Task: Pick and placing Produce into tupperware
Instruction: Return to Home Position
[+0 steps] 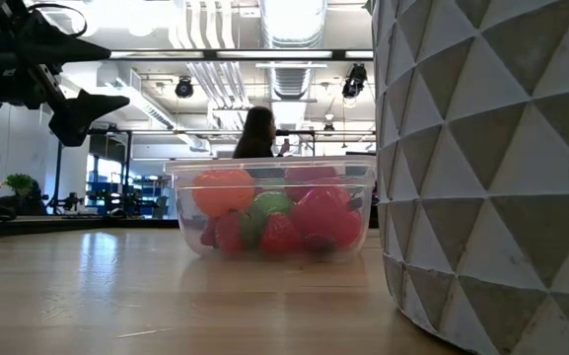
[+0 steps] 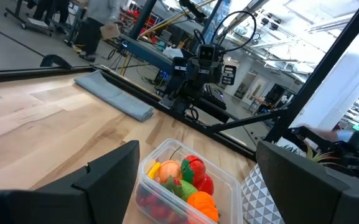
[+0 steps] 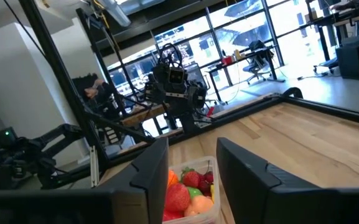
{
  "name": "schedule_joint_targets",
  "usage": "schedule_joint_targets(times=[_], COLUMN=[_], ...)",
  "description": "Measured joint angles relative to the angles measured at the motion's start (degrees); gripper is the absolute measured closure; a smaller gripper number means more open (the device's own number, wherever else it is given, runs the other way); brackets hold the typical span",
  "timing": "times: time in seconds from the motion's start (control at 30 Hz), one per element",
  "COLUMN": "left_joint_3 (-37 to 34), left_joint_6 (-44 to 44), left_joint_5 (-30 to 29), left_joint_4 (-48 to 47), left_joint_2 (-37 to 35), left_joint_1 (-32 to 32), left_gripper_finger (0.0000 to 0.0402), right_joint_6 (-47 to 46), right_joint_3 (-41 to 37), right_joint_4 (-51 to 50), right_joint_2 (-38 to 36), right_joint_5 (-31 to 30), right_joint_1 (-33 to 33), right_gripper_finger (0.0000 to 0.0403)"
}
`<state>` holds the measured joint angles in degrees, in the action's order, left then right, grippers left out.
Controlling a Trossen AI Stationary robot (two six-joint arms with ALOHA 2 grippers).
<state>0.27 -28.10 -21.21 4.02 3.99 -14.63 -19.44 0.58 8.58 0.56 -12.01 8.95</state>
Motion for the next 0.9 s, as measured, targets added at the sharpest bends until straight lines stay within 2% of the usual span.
schedule_joint_targets(times=[0.9], left_joint_3=[0.0], left_joint_6=[0.0], left_joint_5=[0.0], left_joint_4=[0.0], left_joint_2=[0.0], left_joint_1=[0.0], left_gripper_finger=[0.0093], right_joint_6=[0.0], right_joint_3=[0.0], right_joint_4=[0.0], right_joint_2=[0.0], right_joint_5=[0.0], right_joint_1=[0.0], right_gripper_finger=[0.0269])
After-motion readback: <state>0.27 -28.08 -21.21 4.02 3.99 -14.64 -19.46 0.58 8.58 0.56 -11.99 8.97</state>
